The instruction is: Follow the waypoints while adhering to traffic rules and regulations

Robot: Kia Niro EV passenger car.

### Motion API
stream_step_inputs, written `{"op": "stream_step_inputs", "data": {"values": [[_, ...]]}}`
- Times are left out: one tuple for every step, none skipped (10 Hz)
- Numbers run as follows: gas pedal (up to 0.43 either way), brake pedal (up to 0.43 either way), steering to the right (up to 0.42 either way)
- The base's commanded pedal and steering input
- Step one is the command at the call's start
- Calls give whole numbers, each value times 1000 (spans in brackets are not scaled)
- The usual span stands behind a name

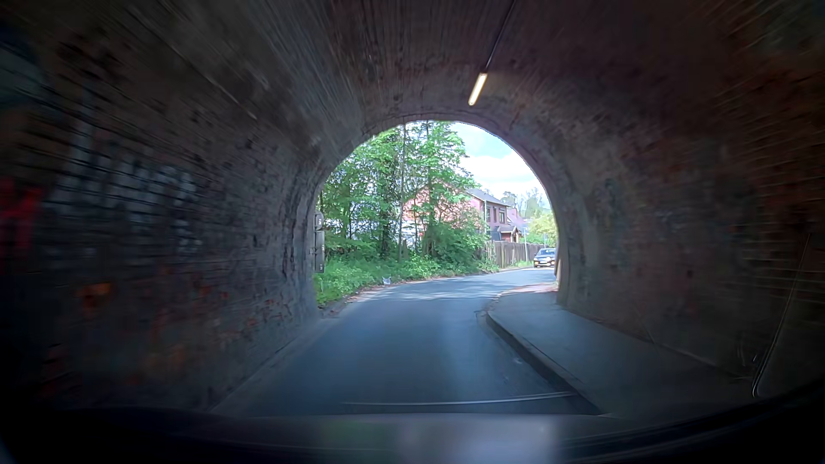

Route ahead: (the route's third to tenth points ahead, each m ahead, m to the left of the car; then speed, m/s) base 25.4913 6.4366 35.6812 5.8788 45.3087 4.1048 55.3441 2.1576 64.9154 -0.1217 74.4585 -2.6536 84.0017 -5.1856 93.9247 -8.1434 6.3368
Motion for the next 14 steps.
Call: {"op": "stream_step_inputs", "data": {"values": [[47, 0, -1], [47, 0, -1], [47, 0, -1], [47, 0, -1], [47, 0, -1], [47, 0, 0], [47, 0, 1], [47, 0, 5], [47, 0, 9], [47, 0, 18], [39, 0, 28], [20, 0, 37], [20, 0, 49], [20, 0, 65]]}}
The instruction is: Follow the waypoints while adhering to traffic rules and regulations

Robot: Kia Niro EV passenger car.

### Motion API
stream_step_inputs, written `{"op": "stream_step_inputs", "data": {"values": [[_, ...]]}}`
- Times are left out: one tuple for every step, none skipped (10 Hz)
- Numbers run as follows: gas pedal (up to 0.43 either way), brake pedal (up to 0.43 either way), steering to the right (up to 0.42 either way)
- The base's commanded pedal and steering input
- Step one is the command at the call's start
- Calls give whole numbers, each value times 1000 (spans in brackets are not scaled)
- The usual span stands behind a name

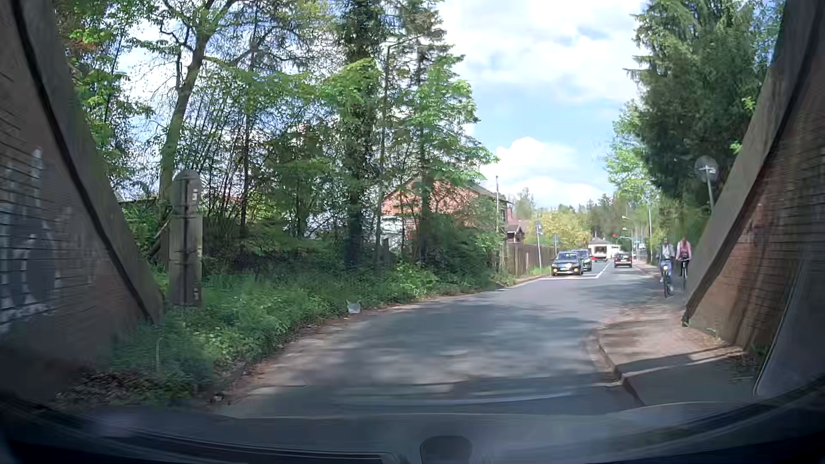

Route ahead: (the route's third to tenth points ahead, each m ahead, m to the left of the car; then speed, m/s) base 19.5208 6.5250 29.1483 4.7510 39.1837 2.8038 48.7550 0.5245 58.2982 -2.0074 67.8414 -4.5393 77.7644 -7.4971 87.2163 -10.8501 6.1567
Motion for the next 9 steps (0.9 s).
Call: {"op": "stream_step_inputs", "data": {"values": [[20, 0, 81], [20, 0, 98], [8, 0, 109], [8, 0, 119], [8, 0, 128], [8, 0, 134], [8, 0, 136], [8, 0, 141], [8, 0, 147]]}}
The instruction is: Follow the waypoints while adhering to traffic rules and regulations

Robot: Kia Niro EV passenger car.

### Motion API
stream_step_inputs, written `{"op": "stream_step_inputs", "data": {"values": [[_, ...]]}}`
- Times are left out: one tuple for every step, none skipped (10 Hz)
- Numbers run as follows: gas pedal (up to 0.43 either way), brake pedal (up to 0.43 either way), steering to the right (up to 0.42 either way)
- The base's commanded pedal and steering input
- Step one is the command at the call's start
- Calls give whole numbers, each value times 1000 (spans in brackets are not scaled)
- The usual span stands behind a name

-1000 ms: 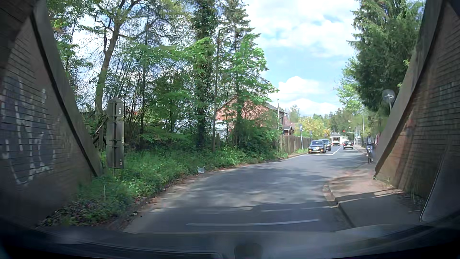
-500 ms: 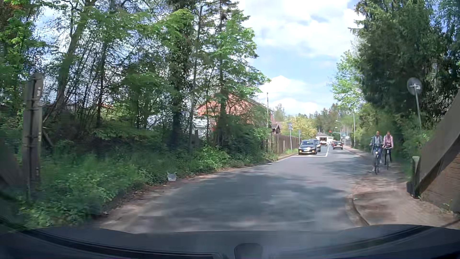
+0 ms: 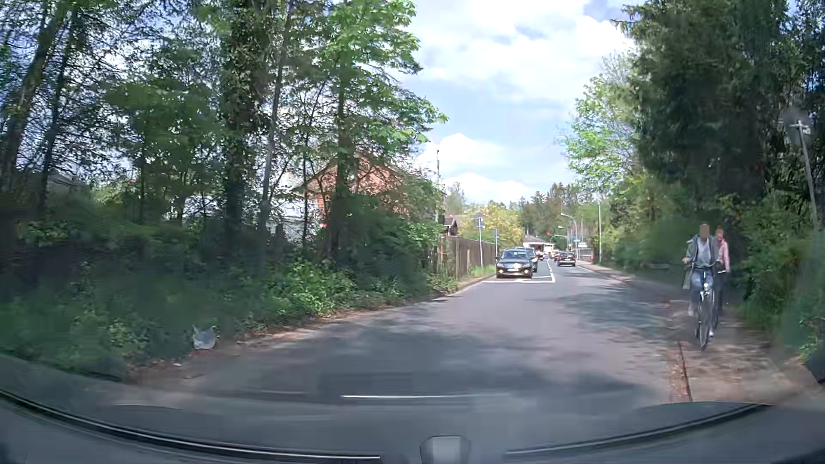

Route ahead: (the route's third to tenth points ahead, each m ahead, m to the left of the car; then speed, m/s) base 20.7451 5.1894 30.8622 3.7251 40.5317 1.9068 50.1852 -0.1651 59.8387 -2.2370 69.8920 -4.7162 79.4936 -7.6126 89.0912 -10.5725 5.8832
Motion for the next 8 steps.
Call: {"op": "stream_step_inputs", "data": {"values": [[8, 0, 154], [8, 0, 161], [8, 0, 167], [8, 0, 170], [20, 0, 171], [59, 0, 171], [118, 0, 171], [138, 0, 171]]}}
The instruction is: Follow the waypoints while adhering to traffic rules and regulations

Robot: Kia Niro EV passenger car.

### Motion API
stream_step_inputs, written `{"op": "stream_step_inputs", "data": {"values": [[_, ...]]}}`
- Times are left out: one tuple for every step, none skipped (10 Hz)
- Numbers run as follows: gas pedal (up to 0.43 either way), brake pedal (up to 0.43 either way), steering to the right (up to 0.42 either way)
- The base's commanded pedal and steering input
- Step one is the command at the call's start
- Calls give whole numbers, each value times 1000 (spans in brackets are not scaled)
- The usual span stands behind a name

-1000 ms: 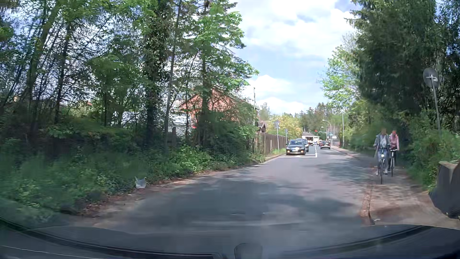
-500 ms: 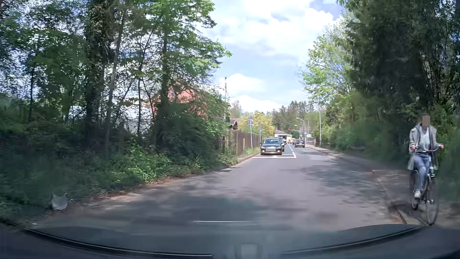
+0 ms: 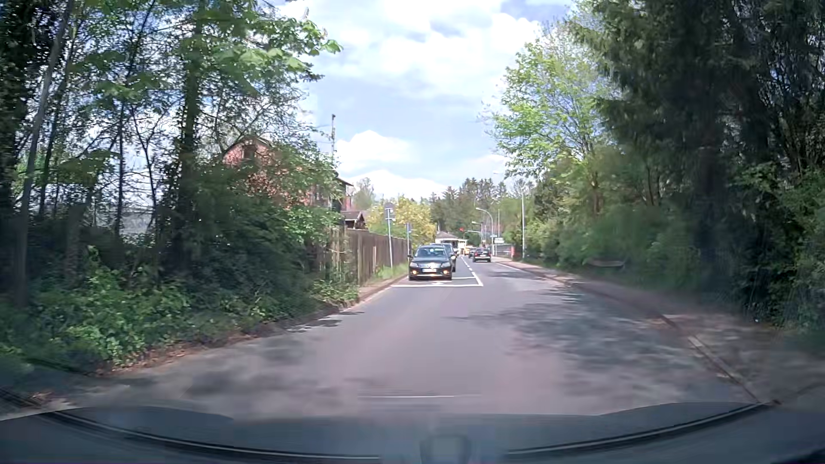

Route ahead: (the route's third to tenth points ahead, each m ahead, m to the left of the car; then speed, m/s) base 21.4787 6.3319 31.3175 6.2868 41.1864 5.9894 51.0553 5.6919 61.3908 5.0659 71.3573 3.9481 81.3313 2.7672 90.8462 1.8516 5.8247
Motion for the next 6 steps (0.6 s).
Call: {"op": "stream_step_inputs", "data": {"values": [[138, 0, 166], [138, 0, 160], [138, 0, 154], [138, 0, 149], [130, 0, 143], [130, 0, 133]]}}
